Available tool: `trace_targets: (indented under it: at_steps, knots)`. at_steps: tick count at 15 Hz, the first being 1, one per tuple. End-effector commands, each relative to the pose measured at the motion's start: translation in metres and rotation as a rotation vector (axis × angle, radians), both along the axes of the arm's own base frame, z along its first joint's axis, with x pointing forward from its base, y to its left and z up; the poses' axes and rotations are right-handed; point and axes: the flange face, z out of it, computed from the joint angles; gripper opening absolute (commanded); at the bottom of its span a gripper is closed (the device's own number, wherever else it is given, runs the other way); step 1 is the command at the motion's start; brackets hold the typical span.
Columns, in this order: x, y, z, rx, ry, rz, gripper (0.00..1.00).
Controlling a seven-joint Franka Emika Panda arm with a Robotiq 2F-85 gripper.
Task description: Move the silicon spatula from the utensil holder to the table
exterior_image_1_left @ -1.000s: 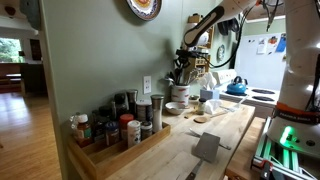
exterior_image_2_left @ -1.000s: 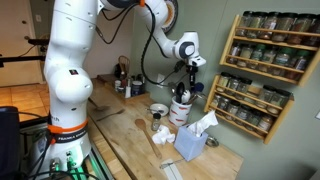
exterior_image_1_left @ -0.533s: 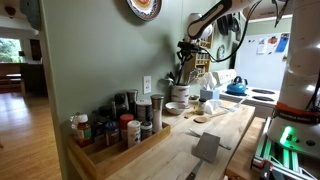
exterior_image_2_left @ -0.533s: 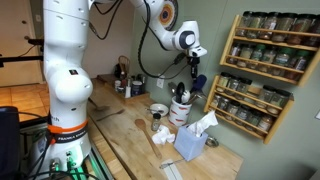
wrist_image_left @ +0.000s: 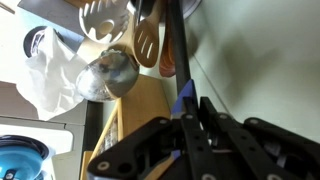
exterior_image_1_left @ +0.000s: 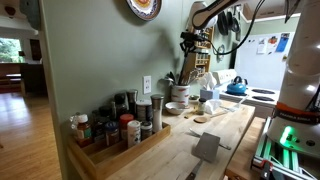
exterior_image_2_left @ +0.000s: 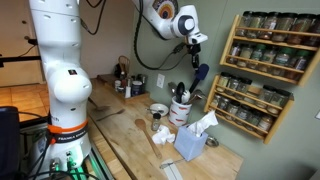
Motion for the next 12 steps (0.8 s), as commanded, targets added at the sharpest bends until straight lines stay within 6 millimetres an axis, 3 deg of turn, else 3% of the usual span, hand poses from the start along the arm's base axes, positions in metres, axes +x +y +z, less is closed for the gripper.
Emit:
trace_targets:
  at_steps: [1, 7, 12]
  knots:
    - [-0.024, 0.011, 0.027, -0.015, 0.013, 0.011, 0.03]
    - [-0.059, 0.037, 0.067, -0.003, 0.120, 0.066, 0.03]
    - [-0.089, 0.066, 0.068, -0.012, 0.299, 0.135, 0.03]
